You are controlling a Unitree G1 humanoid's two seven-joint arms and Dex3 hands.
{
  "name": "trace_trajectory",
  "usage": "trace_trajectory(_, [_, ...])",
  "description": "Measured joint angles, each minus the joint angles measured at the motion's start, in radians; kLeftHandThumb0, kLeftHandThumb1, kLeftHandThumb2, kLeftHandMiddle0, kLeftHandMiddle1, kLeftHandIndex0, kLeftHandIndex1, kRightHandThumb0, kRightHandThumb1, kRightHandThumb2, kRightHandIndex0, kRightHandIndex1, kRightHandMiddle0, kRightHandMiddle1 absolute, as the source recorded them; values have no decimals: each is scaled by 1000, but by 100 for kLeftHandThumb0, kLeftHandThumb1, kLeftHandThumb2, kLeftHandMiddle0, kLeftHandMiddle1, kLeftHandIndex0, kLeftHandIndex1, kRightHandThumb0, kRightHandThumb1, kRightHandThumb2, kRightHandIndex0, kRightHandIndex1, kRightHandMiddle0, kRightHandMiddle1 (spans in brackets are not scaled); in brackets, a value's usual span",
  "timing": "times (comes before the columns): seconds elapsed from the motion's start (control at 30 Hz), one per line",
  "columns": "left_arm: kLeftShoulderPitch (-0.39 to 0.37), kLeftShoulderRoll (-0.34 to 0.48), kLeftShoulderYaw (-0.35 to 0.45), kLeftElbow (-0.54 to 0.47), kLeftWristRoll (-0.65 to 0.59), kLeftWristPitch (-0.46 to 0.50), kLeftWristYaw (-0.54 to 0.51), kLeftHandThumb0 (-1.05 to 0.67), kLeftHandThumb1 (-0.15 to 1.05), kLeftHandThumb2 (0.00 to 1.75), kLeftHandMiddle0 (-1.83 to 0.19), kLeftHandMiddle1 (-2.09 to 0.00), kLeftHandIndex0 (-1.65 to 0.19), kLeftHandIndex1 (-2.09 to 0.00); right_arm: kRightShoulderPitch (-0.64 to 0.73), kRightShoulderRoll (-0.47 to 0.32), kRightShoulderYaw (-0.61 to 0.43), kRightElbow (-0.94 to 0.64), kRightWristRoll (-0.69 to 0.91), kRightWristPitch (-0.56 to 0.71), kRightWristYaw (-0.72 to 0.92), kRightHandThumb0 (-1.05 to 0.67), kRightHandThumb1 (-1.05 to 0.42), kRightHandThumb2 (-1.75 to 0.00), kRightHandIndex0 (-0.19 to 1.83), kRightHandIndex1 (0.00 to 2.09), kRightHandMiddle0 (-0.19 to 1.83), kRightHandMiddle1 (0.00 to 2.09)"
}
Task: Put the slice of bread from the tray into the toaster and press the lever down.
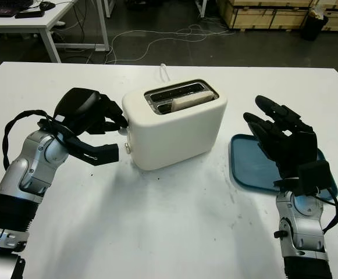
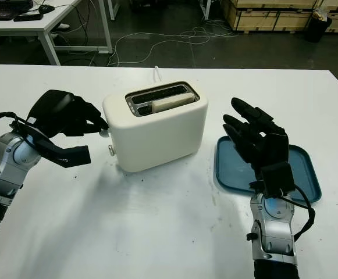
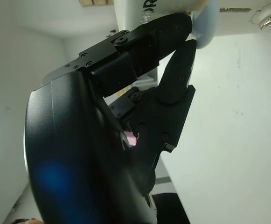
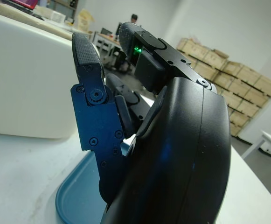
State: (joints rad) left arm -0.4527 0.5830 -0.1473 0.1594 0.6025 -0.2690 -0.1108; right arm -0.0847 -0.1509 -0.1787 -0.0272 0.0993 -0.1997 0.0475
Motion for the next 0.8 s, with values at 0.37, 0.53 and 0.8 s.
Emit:
trace_trajectory(0.37, [6, -197, -42, 123, -4, 195, 65, -7, 80, 1, -86, -104, -120, 0, 0, 0, -7, 0, 3, 0, 1, -40, -88, 0, 89, 0, 80, 0])
trace_trajectory(0.53, [63, -285, -40, 197, -38, 228, 261, -8, 87, 2, -83, -100, -115, 0, 2, 0, -11, 0, 2, 0, 0, -41, -88, 0, 90, 0, 80, 0])
trace_trajectory(0.8, [101, -313, -40, 185, -91, 259, 322, -11, 88, 1, -82, -98, -113, -1, 2, 0, -12, 0, 3, 0, 10, -41, -87, 0, 90, 0, 80, 0])
